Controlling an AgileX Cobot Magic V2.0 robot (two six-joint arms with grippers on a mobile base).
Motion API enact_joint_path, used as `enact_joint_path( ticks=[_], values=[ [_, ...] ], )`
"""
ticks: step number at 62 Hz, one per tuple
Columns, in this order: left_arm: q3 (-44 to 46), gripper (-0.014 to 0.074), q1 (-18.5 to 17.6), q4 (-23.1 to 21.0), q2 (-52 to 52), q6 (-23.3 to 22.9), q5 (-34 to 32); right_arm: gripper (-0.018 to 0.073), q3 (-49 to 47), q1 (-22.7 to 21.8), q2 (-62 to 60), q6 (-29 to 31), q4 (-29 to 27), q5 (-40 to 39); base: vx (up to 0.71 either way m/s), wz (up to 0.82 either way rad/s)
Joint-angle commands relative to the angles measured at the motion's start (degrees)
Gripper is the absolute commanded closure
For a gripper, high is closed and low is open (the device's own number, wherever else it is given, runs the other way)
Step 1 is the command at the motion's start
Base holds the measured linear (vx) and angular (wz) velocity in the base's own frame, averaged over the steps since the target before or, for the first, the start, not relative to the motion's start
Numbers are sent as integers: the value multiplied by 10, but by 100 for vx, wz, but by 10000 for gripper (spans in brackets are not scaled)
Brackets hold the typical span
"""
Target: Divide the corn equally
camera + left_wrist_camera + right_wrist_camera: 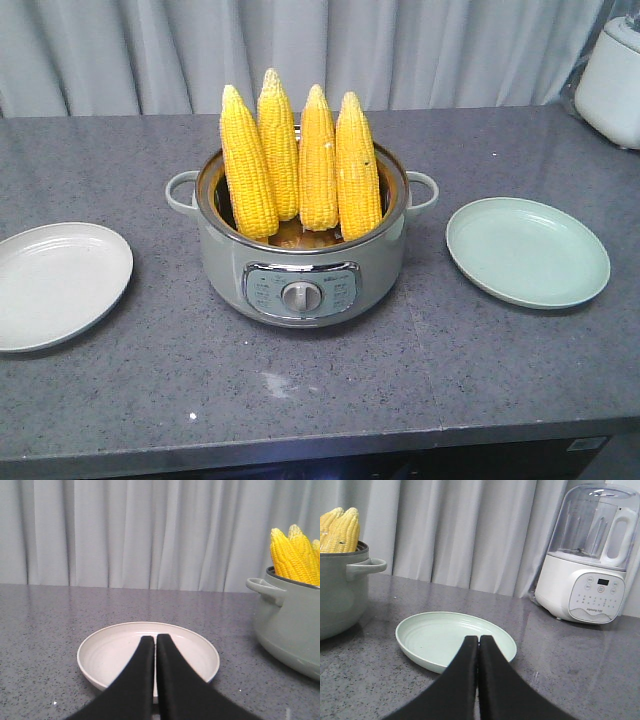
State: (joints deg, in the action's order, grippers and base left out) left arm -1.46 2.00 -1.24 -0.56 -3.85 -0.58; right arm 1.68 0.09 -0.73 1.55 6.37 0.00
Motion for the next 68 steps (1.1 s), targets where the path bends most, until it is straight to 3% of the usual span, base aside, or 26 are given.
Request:
enact_joint_path(
  ticks=[1, 68],
  values=[
    [-2, 603, 0, -1, -10, -7, -43, 564, 6, -4, -2, 2, 4, -43, 0, 0],
    [-2, 603, 0, -1, -10, -7, -43, 564, 6, -4, -2, 2, 4, -43, 0, 0]
  ],
)
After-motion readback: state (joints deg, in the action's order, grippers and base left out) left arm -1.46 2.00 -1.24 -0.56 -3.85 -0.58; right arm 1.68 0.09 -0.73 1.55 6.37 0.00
